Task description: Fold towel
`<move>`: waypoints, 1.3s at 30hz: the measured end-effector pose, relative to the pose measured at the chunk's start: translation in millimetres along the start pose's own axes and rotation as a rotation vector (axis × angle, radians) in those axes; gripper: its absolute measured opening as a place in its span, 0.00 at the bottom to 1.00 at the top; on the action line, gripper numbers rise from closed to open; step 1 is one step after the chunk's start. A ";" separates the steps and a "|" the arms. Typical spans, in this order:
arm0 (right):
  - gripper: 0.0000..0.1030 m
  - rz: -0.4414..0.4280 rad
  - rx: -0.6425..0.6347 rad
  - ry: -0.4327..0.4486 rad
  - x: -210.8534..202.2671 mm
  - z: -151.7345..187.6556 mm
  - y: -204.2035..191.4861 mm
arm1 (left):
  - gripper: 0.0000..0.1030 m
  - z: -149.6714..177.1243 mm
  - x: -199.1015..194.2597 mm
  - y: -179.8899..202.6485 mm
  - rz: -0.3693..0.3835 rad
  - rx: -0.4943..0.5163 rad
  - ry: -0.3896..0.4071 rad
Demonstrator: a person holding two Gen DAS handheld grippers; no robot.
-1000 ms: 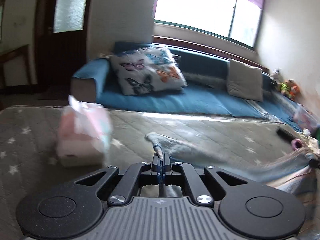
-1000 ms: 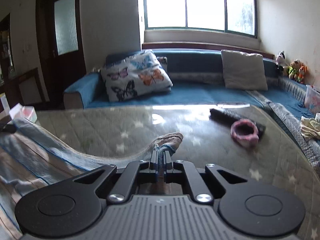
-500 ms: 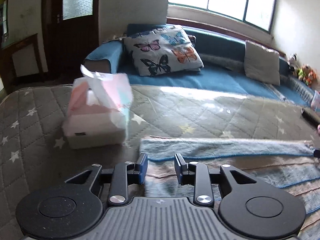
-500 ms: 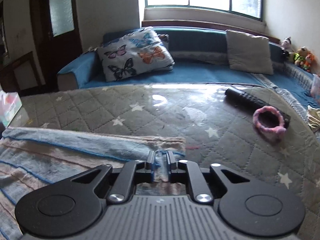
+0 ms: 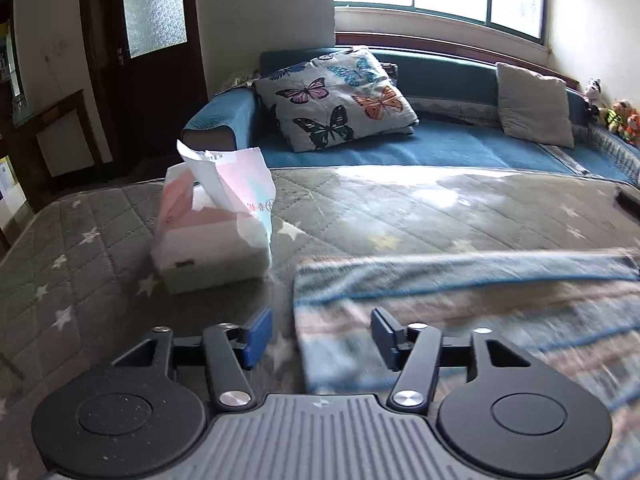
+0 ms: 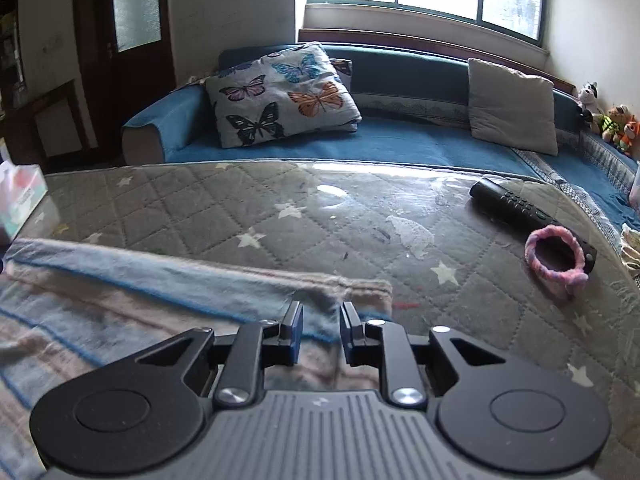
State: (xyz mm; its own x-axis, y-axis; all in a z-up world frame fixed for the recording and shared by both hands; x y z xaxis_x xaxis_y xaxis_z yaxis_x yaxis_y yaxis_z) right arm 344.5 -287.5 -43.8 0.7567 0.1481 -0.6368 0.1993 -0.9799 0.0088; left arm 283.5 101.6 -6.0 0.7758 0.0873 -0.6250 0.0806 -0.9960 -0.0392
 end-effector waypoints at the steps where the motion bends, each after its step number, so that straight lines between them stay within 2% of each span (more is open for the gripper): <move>1: 0.22 -0.013 -0.012 -0.002 -8.5 2.6 -3.4 | 0.66 3.9 -10.5 2.7 0.008 0.007 0.000; 5: 0.31 -0.065 -0.065 -0.006 -44.1 16.2 -19.7 | 0.79 28.0 -57.9 18.2 0.056 0.048 -0.009; 9: 0.36 -0.111 -0.140 -0.011 -79.6 37.3 -38.8 | 0.87 59.5 -102.5 38.0 0.082 0.121 -0.010; 17: 0.40 -0.201 -0.257 -0.005 -144.8 90.7 -77.1 | 0.86 123.7 -161.1 61.1 0.069 0.176 -0.016; 19: 0.41 -0.217 -0.281 -0.008 -157.1 104.2 -84.5 | 0.82 133.3 -166.6 64.0 0.070 0.179 -0.020; 22: 0.41 -0.225 -0.318 -0.007 -169.3 121.0 -93.4 | 0.62 143.7 -169.2 66.9 0.082 0.180 -0.031; 24: 0.41 -0.224 -0.336 -0.006 -175.9 131.8 -98.8 | 0.42 148.3 -169.5 66.9 0.098 0.176 -0.038; 25: 0.41 -0.224 -0.339 -0.006 -178.3 135.4 -100.6 | 0.37 149.3 -170.8 65.4 0.109 0.173 -0.036; 27: 0.41 -0.226 -0.343 -0.008 -183.2 142.2 -103.8 | 0.06 149.9 -174.5 60.2 0.124 0.161 -0.026; 30: 0.41 -0.231 -0.338 -0.008 -189.2 146.0 -105.8 | 0.05 143.8 -184.8 40.8 0.106 0.117 0.014; 33: 0.41 -0.228 -0.342 -0.012 -191.7 147.3 -107.4 | 0.05 136.1 -192.5 8.3 0.032 0.060 0.054; 36: 0.41 -0.234 -0.352 -0.008 -194.0 145.3 -112.4 | 0.05 130.8 -188.5 -31.3 -0.048 -0.016 0.047; 39: 0.41 -0.260 -0.364 0.001 -195.8 141.4 -123.2 | 0.05 132.6 -174.9 -67.8 -0.104 -0.090 0.002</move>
State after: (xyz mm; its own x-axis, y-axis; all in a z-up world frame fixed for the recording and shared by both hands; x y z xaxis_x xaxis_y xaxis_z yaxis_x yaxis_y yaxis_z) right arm 83.7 -214.6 -29.2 0.6528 0.3838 -0.6532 0.5889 -0.7994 0.1189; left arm 59.3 151.3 2.6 0.7619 0.1898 -0.6193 0.2159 -0.9758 -0.0335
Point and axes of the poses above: each gripper's, at about its wrist camera, not at the fingertips, and x roughly the way its jaws point, y to its right, z to its underside, the point moved 3 cm from there along x, roughly the way its jaws point, and after that the axes turned 4 degrees about y, right-handed, at the moved point
